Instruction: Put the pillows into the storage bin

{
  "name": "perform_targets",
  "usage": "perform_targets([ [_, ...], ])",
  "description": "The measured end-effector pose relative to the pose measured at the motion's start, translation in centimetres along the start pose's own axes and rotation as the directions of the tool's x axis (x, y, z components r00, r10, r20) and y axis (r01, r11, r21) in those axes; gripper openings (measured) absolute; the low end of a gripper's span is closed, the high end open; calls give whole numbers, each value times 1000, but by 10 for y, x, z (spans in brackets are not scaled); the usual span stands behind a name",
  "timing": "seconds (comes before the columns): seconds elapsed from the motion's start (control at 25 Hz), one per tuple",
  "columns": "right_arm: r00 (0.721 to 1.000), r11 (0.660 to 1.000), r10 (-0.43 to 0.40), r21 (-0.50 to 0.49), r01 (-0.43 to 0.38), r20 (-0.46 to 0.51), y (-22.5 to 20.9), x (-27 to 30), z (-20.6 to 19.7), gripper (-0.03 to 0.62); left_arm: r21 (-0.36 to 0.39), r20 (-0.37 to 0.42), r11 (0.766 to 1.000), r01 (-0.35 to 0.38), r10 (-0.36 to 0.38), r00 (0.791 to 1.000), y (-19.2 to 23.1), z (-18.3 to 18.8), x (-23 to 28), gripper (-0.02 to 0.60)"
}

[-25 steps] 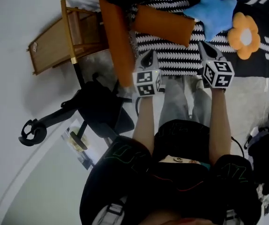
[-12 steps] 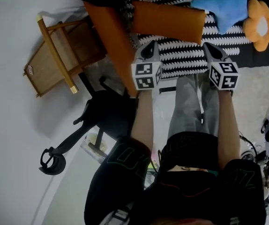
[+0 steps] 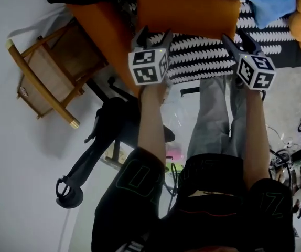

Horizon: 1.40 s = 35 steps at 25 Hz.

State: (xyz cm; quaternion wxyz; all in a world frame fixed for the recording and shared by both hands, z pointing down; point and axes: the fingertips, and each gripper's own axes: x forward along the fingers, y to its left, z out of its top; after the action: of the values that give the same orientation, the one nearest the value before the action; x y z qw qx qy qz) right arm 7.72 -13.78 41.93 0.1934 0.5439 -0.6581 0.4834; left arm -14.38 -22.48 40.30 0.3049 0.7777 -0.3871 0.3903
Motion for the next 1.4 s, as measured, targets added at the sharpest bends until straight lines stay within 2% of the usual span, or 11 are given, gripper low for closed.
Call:
perform_targets([
  [0.2,999,997,-53,48,53,-6,-24,25,0,386,-48,-23,997,56,-57,998,19,7,32,377],
  [0.36,999,997,-21,72,23,-29,-25,42,0,399,-55,-65,988,146,-149,987,27,8,48,379],
  [0.48,997,995,18,95,-10,-79,-28,52,-8,399,-45,-133,986,163,-168,977,25,0,62,377],
  [0.68,995,986,55,161,-41,-84,-28,67,-9,390,-29,-158,993,118,-121,980,25,3,80,372],
  [0.88,993,990,63,134,-50,-100,-27,68,-11,355,-18,-139,999,46,-48,989,20,-3,82,342],
  [1.04,985,994,93,78,-82,-147,-20,65,-13,277,4,-162,999,44,-43,986,10,-5,77,249],
  [1.16,973,991,135,27,-132,-188,-14,57,-15,238,27,-182,1000,-4,9,983,3,-7,65,206],
  [1.28,958,982,161,-56,-179,-238,5,70,-15,221,-17,-197,996,-91,85,977,22,-22,51,186],
  [1.4,941,972,146,-135,-195,-305,27,93,-8,212,-137,-207,985,-103,73,976,49,-46,46,181],
])
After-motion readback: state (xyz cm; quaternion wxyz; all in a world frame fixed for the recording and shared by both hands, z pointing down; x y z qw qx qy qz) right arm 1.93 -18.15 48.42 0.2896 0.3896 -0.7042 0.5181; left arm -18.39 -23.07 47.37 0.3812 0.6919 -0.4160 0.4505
